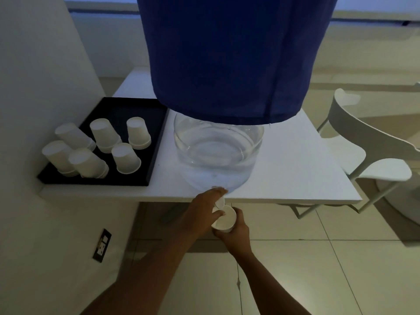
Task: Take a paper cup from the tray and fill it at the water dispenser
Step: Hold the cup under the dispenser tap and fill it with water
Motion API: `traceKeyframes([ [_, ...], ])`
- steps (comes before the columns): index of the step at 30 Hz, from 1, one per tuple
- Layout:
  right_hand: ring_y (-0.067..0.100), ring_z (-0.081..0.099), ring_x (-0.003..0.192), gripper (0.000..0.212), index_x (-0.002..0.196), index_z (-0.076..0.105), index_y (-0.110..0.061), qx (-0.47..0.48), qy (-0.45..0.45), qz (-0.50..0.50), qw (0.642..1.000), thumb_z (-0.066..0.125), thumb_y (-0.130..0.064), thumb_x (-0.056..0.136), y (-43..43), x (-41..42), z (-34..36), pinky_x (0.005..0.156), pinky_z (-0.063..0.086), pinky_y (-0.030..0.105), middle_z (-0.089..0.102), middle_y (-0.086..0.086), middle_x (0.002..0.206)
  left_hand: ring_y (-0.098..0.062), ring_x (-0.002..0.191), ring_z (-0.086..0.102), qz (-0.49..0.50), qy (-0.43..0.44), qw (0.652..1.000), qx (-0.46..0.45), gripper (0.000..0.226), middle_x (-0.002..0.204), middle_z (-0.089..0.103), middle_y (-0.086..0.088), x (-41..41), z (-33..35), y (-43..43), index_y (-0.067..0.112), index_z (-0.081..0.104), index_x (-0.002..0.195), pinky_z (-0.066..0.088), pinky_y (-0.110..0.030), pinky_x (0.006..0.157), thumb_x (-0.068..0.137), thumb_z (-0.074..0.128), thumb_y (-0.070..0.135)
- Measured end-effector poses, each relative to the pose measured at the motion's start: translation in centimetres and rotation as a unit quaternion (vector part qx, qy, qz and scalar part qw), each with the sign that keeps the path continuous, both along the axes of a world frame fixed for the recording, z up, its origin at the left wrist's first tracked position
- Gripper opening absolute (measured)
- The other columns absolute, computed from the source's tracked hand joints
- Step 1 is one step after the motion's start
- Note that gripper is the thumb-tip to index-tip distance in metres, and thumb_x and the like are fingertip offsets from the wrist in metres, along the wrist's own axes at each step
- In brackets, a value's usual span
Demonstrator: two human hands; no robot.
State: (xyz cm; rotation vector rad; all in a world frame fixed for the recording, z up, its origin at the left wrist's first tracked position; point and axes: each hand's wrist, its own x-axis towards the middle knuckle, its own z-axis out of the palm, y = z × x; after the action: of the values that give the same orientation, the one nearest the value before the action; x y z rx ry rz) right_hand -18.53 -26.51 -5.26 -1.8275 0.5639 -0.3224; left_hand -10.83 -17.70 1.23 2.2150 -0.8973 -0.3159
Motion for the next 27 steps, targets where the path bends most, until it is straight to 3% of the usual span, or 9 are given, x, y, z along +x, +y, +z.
traceKeyframes([
  [5,0.015,0.057,0.088,0.062,0.104,0.043,-0.024,0.005,-0.022,-0.012,1.0,0.082,-0.014,0.058,-0.4,0.9,0.0,0.066,0.044,0.003,0.06,0.003,0.1,-0.02,0.132,0.039,-0.002,-0.04,0.999,0.002,0.049,0.142,0.043,-0.009,-0.2,-0.4,-0.2,0.01,0.044,0.128,0.026,-0.018,0.102,0.082,0.06,0.012],
  [8,0.016,0.056,0.091,0.061,0.108,0.045,-0.018,0.006,-0.015,-0.007,1.0,0.081,-0.011,0.06,-0.7,1.1,-0.3,0.07,0.043,0.009,0.062,0.009,0.107,-0.018,0.134,0.036,-0.011,-0.049,0.999,0.013,0.049,0.144,0.039,-0.009,-0.2,-0.6,-0.2,0.01,0.04,0.13,0.023,-0.014,0.102,0.084,0.057,0.013],
  [12,0.016,0.056,0.093,0.064,0.114,0.045,-0.011,0.005,-0.004,0.006,1.0,0.08,-0.011,0.061,-0.9,1.6,-0.4,0.069,0.04,0.005,0.061,0.009,0.11,-0.016,0.136,0.032,-0.029,-0.055,0.998,0.029,0.051,0.146,0.036,-0.007,0.1,-0.7,0.0,0.011,0.036,0.132,0.018,-0.011,0.102,0.085,0.055,0.01],
  [19,0.014,0.055,0.093,0.063,0.113,0.044,-0.011,0.016,-0.014,0.022,1.0,0.08,-0.011,0.062,-0.7,1.9,0.2,0.071,0.04,0.007,0.058,0.004,0.106,-0.02,0.135,0.035,-0.04,-0.029,0.999,0.02,0.046,0.145,0.038,-0.012,0.5,-0.5,0.1,0.008,0.038,0.131,0.022,-0.014,0.103,0.087,0.051,0.008],
  [24,0.017,0.054,0.095,0.065,0.115,0.043,-0.009,0.01,-0.017,0.029,0.999,0.08,-0.01,0.062,-0.5,1.9,0.5,0.071,0.04,0.009,0.059,0.009,0.11,-0.024,0.13,0.042,-0.033,0.006,0.999,0.008,0.041,0.14,0.044,-0.015,1.1,-0.1,-0.1,0.005,0.042,0.127,0.03,-0.024,0.106,0.087,0.05,0.011],
  [27,0.021,0.055,0.098,0.065,0.116,0.043,-0.007,0.004,-0.016,0.027,0.999,0.08,-0.01,0.062,-0.3,2.0,0.5,0.074,0.042,0.014,0.059,0.013,0.113,-0.026,0.125,0.047,-0.018,0.029,0.999,-0.018,0.037,0.135,0.05,-0.019,1.3,0.2,-0.2,0.002,0.047,0.123,0.033,-0.023,0.102,0.088,0.049,0.009],
])
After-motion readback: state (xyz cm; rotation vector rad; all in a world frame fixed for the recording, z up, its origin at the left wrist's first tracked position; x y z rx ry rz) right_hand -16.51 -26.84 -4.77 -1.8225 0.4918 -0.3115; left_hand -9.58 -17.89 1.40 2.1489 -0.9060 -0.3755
